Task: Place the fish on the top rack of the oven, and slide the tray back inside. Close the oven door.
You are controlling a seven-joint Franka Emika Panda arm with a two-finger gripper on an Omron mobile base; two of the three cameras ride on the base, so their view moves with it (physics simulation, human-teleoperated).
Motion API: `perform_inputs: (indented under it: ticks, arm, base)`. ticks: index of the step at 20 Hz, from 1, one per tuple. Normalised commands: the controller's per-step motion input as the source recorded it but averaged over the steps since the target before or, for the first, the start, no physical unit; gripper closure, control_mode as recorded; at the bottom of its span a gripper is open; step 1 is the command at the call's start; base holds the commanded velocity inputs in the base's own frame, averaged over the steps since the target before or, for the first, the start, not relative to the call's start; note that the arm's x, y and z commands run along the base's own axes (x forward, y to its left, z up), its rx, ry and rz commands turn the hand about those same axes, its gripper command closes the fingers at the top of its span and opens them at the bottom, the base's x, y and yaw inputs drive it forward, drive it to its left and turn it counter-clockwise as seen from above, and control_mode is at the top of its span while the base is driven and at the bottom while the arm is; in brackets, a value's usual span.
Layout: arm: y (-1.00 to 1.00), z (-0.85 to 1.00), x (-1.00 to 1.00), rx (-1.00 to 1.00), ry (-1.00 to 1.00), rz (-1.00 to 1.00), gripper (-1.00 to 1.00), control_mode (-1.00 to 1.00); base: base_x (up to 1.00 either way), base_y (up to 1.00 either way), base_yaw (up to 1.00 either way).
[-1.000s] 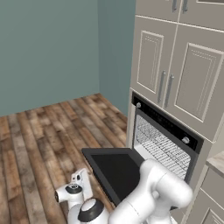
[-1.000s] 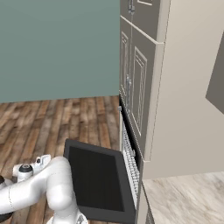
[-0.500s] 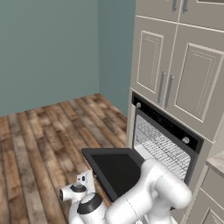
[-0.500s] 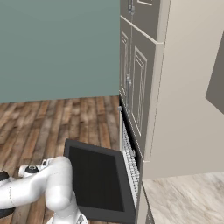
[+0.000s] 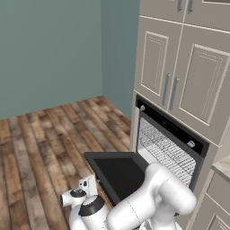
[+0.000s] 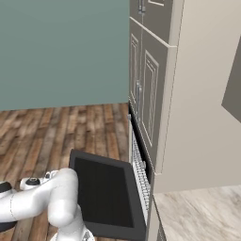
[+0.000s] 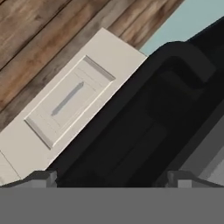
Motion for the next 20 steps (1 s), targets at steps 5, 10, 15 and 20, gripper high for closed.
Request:
perform_inputs:
  ticks: [5, 10, 15, 20]
  arm:
    - [0.0, -0.36, 0.14, -0.45, -0.19, -0.35, -1.0, -1.0]
    - [-0.03, -0.06, 0.09, -0.51, -0.22, -0.45, -1.0, -1.0]
    - [-0.13, 0.0, 0.15, -0.54, -0.21, -0.48, -1.0, -1.0]
    - [-0.14, 0.0, 0.2, -0.55, -0.2, -0.5, -1.0, -1.0]
  base:
    - [0.0, 0.0, 0.0]
    - [0.0, 0.0, 0.0]
    - [0.0, 0.0, 0.0]
    - [0.0, 0.0, 0.0]
